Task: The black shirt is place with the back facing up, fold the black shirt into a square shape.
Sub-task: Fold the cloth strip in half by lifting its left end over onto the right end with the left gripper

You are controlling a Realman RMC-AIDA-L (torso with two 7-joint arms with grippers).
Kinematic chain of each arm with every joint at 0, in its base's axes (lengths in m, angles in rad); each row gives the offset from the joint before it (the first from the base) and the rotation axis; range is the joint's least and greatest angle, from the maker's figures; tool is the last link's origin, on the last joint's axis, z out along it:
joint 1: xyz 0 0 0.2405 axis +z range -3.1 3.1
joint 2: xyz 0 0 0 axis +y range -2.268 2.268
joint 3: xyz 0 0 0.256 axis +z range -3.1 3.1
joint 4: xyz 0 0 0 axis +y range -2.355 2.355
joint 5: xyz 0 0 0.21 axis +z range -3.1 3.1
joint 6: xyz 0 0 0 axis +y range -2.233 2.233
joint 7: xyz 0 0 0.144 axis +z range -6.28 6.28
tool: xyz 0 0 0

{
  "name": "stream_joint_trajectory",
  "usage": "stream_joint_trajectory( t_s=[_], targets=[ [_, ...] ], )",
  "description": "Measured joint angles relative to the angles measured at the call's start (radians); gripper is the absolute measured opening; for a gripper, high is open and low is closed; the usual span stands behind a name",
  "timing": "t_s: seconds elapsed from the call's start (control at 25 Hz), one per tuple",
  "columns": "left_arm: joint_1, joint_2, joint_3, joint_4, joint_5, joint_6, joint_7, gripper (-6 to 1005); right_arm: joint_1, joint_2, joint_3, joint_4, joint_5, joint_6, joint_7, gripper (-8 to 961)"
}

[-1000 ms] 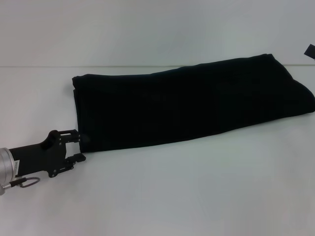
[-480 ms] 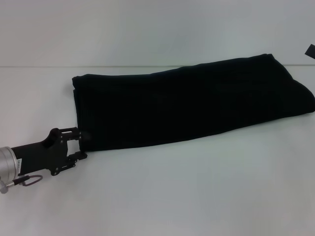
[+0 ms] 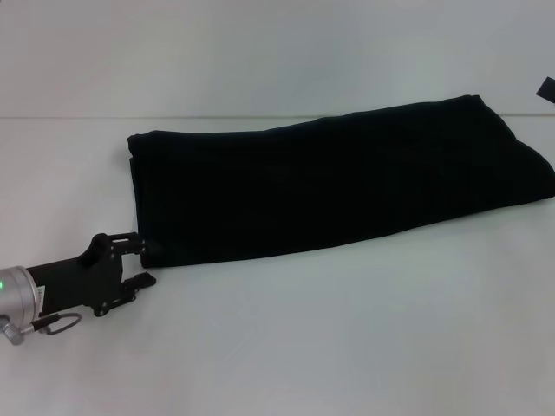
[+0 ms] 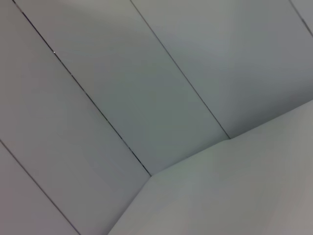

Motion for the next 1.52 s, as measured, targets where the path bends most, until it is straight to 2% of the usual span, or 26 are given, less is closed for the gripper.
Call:
stream_joint_trajectory(
  t_s=[0.68,1.08,1.28,1.52],
  targets=[
    [-0.073,-0.032,-0.002,-0.021,-0.002,-0.134,0.008,551,-0.008,0.002,0.001,0.0,0.0,0.0,-0.005,776],
    [-0.114,-0.052,0.001,-0.023,0.002,-0.167,0.029,555,-0.007,0.002,0.012,0.0,0.0,-0.003,-0.005,776],
    [-0.118,-0.052,0.004,-0.007,0.001,-0.146,0.053,446,-0.007,0.004,0.021,0.0,0.0,-0.008,-0.006,776],
    [-0.129,-0.049,0.005,-0.006,0.0,-0.141,0.064,209,-0.008,0.005,0.034,0.0,0.0,-0.015,-0.006,775]
  ],
)
